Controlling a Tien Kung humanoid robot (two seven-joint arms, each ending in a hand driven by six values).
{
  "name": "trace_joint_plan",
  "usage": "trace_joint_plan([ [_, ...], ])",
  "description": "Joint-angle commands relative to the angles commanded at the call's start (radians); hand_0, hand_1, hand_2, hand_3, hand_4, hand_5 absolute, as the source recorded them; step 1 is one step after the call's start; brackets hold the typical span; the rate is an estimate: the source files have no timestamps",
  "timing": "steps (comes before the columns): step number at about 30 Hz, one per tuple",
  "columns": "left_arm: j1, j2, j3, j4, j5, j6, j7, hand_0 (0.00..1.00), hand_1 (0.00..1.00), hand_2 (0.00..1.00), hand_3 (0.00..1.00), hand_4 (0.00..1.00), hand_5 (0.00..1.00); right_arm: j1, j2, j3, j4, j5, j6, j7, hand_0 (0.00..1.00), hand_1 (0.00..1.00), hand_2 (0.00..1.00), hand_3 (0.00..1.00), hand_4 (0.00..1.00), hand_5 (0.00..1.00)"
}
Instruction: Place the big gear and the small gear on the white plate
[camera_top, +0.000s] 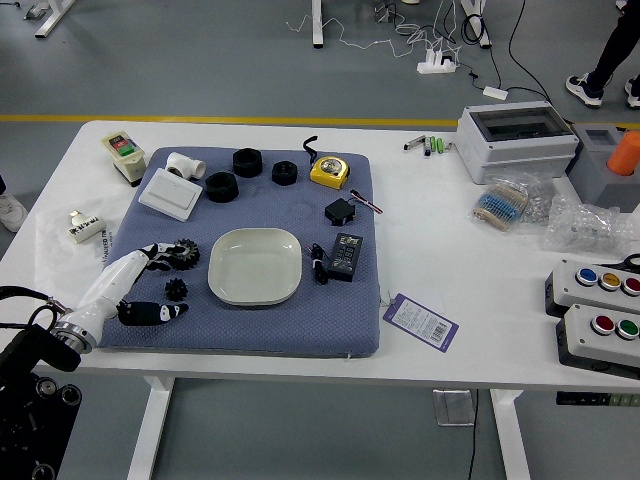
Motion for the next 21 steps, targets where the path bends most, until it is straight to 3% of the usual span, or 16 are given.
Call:
trace_joint_plan([
  [2,-0.001,0.000,0.000,0.001,0.000,0.000,0.000,0.666,0.663,0.713,0.792,0.898,0.069,0.000,0.000,0.000,0.000,0.000,0.000,0.000,0.695,0.715,0.750,0.574,0.798,0.681],
  [3,-0.001,0.000,0.000,0.001,0.000,0.000,0.000,0.588,0.584,0.610,0.673,0.850,0.069,0.000,0.000,0.000,0.000,0.000,0.000,0.000,0.696,0.715,0.750,0.575,0.799,0.681],
  [8,-0.016,-0.005,0.002,0.036,0.000,0.030,0.004,0.588,0.584,0.610,0.673,0.850,0.069,0.002,-0.001,-0.002,0.000,0.002,-0.001,0.001,0.696,0.715,0.750,0.575,0.799,0.681],
  [9,-0.017,-0.005,0.002,0.038,0.000,0.033,0.005,0.462,0.481,0.528,0.532,0.618,0.062,0.002,-0.001,-0.001,0.000,0.002,-0.001,0.001,0.695,0.715,0.750,0.574,0.799,0.681],
  [14,-0.030,0.000,-0.001,0.048,0.000,0.029,0.033,0.462,0.481,0.528,0.532,0.618,0.062,0.003,-0.002,-0.001,0.001,0.003,-0.001,0.002,0.695,0.715,0.750,0.574,0.799,0.681],
  [15,-0.031,0.001,-0.001,0.048,0.000,0.026,0.039,0.390,0.432,0.493,0.497,0.489,0.002,0.003,-0.002,-0.001,0.001,0.003,-0.001,0.001,0.695,0.715,0.750,0.574,0.799,0.683],
  [20,-0.039,0.010,-0.007,0.050,0.000,-0.009,0.079,0.390,0.432,0.493,0.497,0.489,0.002,0.001,-0.001,-0.002,0.001,0.003,0.000,0.001,0.695,0.715,0.750,0.574,0.799,0.683],
  [21,-0.039,0.012,-0.009,0.051,0.000,-0.017,0.087,0.339,0.412,0.474,0.498,0.425,0.002,0.001,-0.001,-0.002,0.001,0.003,0.000,0.001,0.695,0.715,0.750,0.574,0.799,0.684],
])
